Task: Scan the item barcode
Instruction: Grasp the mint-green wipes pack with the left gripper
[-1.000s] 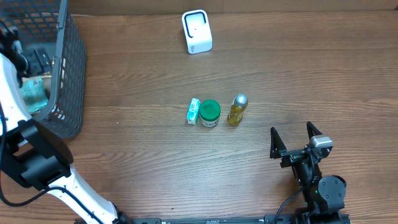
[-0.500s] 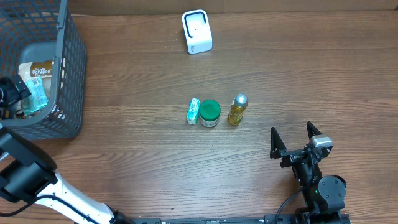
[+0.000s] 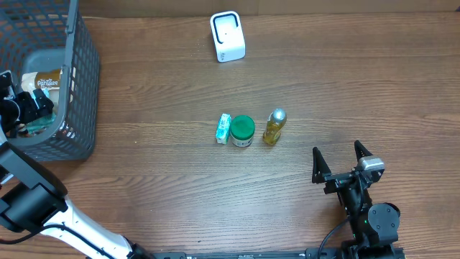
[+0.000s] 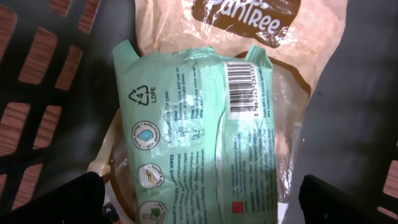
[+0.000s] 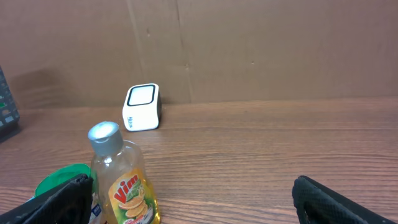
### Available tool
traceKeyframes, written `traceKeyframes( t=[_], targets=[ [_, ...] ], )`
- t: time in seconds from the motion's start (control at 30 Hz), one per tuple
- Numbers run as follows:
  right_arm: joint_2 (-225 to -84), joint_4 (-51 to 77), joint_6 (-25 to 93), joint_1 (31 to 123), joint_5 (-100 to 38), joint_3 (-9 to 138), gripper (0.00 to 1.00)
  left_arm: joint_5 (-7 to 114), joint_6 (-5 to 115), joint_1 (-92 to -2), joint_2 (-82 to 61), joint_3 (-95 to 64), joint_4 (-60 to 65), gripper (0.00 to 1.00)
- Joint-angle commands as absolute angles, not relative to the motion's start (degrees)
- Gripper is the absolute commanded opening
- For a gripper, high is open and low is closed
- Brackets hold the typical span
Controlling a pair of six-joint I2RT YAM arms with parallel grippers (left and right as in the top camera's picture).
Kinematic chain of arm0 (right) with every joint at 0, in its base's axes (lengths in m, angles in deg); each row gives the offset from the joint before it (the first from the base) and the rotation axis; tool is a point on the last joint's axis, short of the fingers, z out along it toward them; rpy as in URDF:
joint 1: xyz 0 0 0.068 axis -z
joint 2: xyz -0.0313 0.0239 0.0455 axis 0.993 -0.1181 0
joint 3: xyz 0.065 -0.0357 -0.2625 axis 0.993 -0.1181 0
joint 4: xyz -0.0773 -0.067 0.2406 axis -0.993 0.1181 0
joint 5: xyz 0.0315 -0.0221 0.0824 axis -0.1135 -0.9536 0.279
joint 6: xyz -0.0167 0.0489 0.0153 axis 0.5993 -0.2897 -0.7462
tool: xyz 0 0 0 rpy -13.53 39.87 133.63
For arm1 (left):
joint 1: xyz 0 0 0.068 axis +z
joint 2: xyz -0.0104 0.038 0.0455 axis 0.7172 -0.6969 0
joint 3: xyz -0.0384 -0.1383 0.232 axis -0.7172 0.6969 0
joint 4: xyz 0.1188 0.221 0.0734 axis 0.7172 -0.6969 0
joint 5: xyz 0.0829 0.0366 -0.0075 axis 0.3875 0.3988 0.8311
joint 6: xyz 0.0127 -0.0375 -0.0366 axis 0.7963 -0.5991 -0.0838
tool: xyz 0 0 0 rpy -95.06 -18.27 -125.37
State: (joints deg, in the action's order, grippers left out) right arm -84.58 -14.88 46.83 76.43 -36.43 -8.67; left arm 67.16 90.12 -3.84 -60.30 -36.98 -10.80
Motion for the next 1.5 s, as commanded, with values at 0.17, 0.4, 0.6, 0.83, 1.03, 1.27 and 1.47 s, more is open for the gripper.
traceKeyframes(
  t=[0.17,0.4,0.6,0.83,1.03,1.27,1.47],
  targets=[
    [-84.12,-15.22,47.28,76.58,-36.74,-9.28,1.00,68.43,91.54,-3.84,-60.12,-32.45,-7.50,1.00],
    [-84.12,-15.22,47.28,76.58,-36.74,-9.28,1.00,69.54,91.56,-3.84,-60.12,-30.18,-4.52,1.00],
    [-84.12,-15.22,47.28,76.58,-36.74,-9.28,1.00,71.24,91.58,-3.84,-60.12,-30.18,-4.06,1.00],
    [-84.12,-15.22,47.28,76.58,-36.74,-9.28,1.00,71.27,91.63,-3.93,-60.10,-30.84,-1.68,1.00],
    [-84.12,-15.22,47.28,76.58,-36.74,-9.28,1.00,71.42,91.65,-3.95,-60.10,-31.89,0.26,0.99],
    [-84.12,-15.22,47.28,76.58,-36.74,-9.28,1.00,71.42,92.26,-4.22,-60.10,-31.89,2.60,1.00],
    [-84.12,-15.22,47.28,76.58,-36.74,-9.28,1.00,71.44,93.33,-4.22,-60.10,-31.82,2.52,1.00]
  ],
)
